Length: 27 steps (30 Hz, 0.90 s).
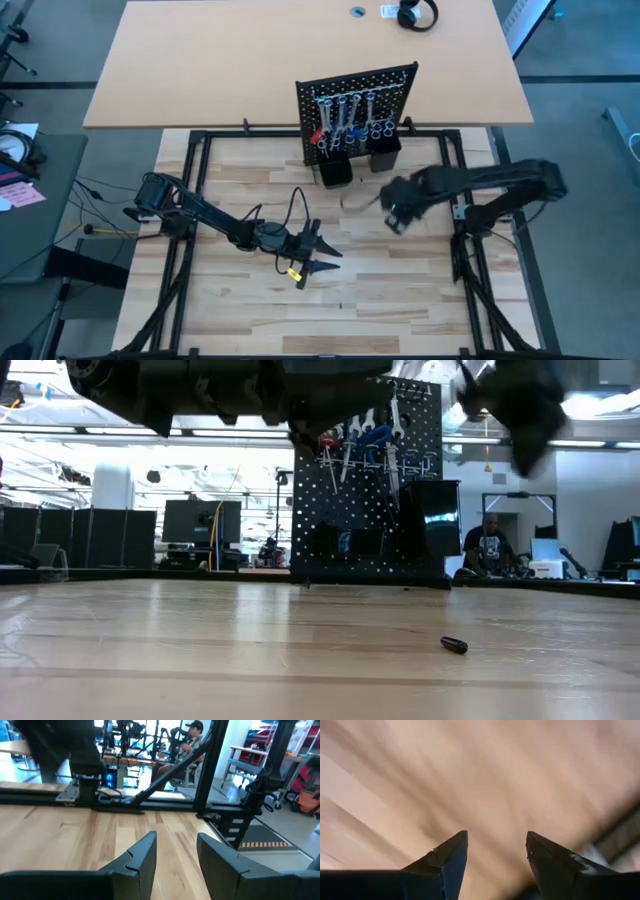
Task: Hang tools onto peg board
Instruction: Put the left black pen into the right black bin on the pegboard
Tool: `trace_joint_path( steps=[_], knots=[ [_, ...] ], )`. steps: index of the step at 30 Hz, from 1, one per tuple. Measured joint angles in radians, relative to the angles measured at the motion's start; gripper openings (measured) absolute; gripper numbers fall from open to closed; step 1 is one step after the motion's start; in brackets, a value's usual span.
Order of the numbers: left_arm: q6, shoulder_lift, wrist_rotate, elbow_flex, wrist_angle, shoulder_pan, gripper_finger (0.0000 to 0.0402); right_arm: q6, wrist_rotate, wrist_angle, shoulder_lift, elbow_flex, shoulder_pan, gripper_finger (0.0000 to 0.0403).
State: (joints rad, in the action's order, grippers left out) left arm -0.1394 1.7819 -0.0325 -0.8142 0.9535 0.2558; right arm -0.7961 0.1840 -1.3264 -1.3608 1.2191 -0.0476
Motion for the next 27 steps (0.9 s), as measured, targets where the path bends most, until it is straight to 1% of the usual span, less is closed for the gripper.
trace_joint_path(
  steps=[2, 4, 6, 8, 11, 16, 18, 19, 23, 27],
  knots=[
    [-0.001, -0.001, 0.000, -0.011, -0.001, 0.004, 0.0134, -0.078, -0.079, -0.120, -0.089, -0.028, -0.044, 0.0206],
    [-0.005, -0.001, 0.000, -0.014, -0.008, 0.008, 0.0134, -0.109, -0.155, -0.229, -0.178, -0.068, -0.086, 0.0198],
    [0.001, -0.001, 0.001, -0.017, -0.008, 0.015, 0.0134, -0.094, -0.239, -0.249, -0.263, -0.121, -0.126, 0.0188],
    [0.007, -0.001, 0.001, -0.017, -0.006, 0.019, 0.0134, -0.055, -0.311, -0.191, -0.324, -0.186, -0.172, 0.0173],
    [0.007, -0.001, 0.001, -0.018, -0.007, 0.019, 0.0134, -0.024, -0.342, -0.159, -0.426, -0.253, -0.246, 0.0138],
    [0.007, -0.001, 0.001, -0.019, -0.008, 0.019, 0.0134, 0.018, -0.356, -0.192, -0.571, -0.320, -0.350, 0.0054],
    [0.007, -0.001, 0.001, -0.019, -0.007, 0.019, 0.0134, 0.051, -0.400, -0.164, -0.605, -0.336, -0.389, 0.0021],
    [0.008, -0.001, 0.001, -0.019, -0.006, 0.019, 0.0134, 0.071, -0.427, -0.145, -0.618, -0.343, -0.407, 0.0012],
    [0.008, -0.001, 0.001, -0.019, -0.006, 0.019, 0.0134, 0.123, -0.527, -0.024, -0.655, -0.379, -0.473, 0.0014],
    [0.008, -0.001, 0.001, -0.019, -0.006, 0.019, 0.0134, 0.103, -0.569, 0.045, -0.651, -0.402, -0.516, 0.0013]
  ],
)
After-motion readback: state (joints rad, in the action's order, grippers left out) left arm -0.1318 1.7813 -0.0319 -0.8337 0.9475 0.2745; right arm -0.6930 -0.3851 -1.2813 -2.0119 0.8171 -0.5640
